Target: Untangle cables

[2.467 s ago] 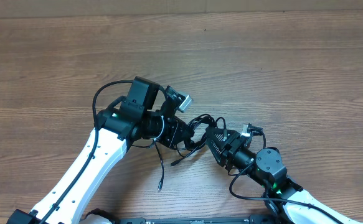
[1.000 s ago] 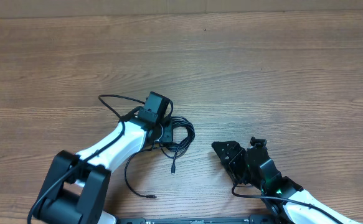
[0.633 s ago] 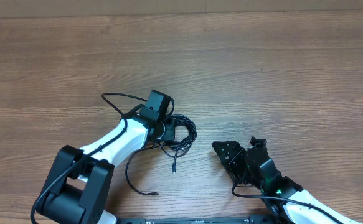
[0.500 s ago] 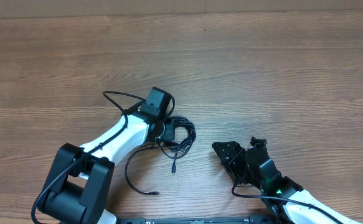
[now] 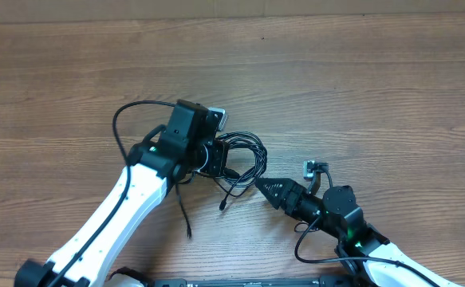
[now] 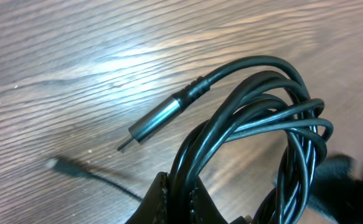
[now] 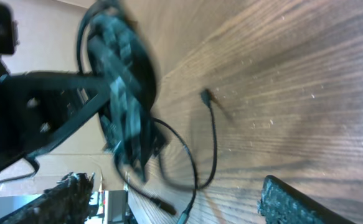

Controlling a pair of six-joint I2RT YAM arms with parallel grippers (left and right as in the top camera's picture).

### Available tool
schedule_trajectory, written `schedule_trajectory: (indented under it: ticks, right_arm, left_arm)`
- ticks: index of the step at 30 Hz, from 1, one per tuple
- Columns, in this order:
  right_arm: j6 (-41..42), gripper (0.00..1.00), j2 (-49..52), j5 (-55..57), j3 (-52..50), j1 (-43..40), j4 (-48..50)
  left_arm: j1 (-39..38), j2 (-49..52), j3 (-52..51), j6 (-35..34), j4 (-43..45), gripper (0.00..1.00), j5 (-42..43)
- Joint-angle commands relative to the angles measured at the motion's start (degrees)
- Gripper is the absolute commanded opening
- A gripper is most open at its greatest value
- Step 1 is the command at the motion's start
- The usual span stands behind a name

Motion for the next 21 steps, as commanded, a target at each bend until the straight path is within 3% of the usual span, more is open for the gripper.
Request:
schedule_trajectory:
  ticks: [1, 8, 15, 21]
  right_arm:
    - [-0.02, 0.88, -0.35, -0.55, 0.48, -1.42, 2.08]
    - [0.26, 0.86, -0.35, 1.20, 0.48, -1.49, 8.28]
    - [0.28, 0.57, -0.35, 0.09, 0.48, -1.46, 11.32]
    - [0.26, 0.57, -0.35, -1.20, 0.48, -1.49, 12.83]
  left_arm:
    - [0.26, -3.08, 1.38, 3.74, -1.84, 0.04, 4.72]
    - [0.22, -3.15, 1.36, 9.88, -4.02, 0.05, 17.16]
    - [0.20, -3.06, 0.98, 11.08, -4.00, 0.04, 18.01]
    - [0.20, -2.80, 0.26, 13.92, -3.98, 0.05, 24.30]
